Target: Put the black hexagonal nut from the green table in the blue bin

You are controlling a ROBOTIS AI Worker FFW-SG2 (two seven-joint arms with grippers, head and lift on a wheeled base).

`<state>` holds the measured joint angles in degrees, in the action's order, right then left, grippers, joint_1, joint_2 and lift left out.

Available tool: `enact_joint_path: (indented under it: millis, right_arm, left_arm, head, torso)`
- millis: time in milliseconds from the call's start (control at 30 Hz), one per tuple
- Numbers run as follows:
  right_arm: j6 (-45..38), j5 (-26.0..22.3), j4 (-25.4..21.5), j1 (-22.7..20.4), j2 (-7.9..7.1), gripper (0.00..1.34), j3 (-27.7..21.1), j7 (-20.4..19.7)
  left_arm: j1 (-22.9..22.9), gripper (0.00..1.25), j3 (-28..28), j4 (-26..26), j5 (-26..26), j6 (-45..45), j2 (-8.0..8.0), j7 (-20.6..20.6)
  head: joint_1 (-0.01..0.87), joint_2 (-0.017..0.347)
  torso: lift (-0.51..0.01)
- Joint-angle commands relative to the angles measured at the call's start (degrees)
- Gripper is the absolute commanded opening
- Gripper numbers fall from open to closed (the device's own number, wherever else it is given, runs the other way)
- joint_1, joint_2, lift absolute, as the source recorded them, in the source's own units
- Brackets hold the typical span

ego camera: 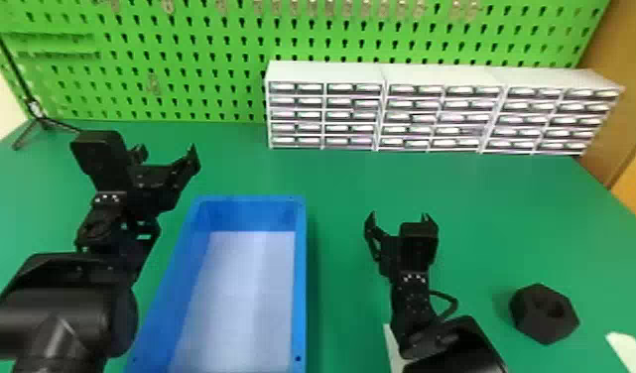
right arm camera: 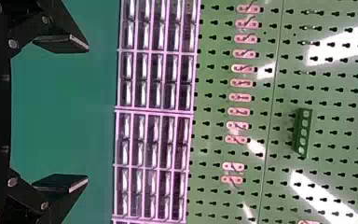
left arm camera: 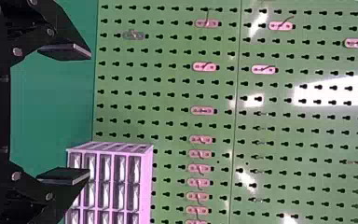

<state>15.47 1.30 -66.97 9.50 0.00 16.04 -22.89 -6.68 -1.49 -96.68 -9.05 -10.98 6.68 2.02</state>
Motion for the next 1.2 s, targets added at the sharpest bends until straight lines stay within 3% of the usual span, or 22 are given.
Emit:
enact_joint_path:
  millis: [0, 333, 533, 667, 833, 1167]
  right_arm:
    - [0.18, -1.92, -0.09, 0.08, 0.05, 1.04, 0.39, 0.04]
    - [-0.79, -5.26, -5.54, -1.15, 0.05, 1.04, -3.12, 0.21]
    - [-4.04, -7.19, -10.55, -2.12, -2.55, 1.05, -6.11, 4.25]
    - [-5.54, -7.63, -12.83, -2.73, -3.08, 1.05, -9.45, 7.42]
    - [-6.68, -6.31, -15.21, -3.79, -3.08, 1.05, -12.61, 8.56]
    - [-6.68, -5.26, -15.38, -3.61, -2.37, 1.05, -12.53, 8.65]
  left_arm:
    - [0.09, 0.88, -0.09, 0.0, 0.0, 0.0, 0.0, 0.0]
    - [0.35, 0.88, -0.27, -0.09, -0.18, 0.0, 0.0, 0.0]
    - [0.35, 0.88, -0.35, -0.09, -0.26, 0.0, 0.0, 0.0]
    - [0.35, 0.88, -0.44, -0.09, -0.26, 0.0, 0.0, 0.0]
    - [0.44, 0.88, -0.62, -0.27, -0.26, 0.0, 0.0, 0.0]
    - [0.18, 0.88, -0.44, -0.27, -0.26, 0.0, 0.0, 0.0]
  head:
    - [0.686, 0.028]
    - [0.686, 0.028]
    - [0.686, 0.028]
    - [0.686, 0.028]
    - [0.686, 0.028]
    - [0.686, 0.028]
  torso:
    - [-0.096]
    - [-0.096]
    - [-0.096]
    - [-0.096]
    - [-0.096]
    - [-0.096]
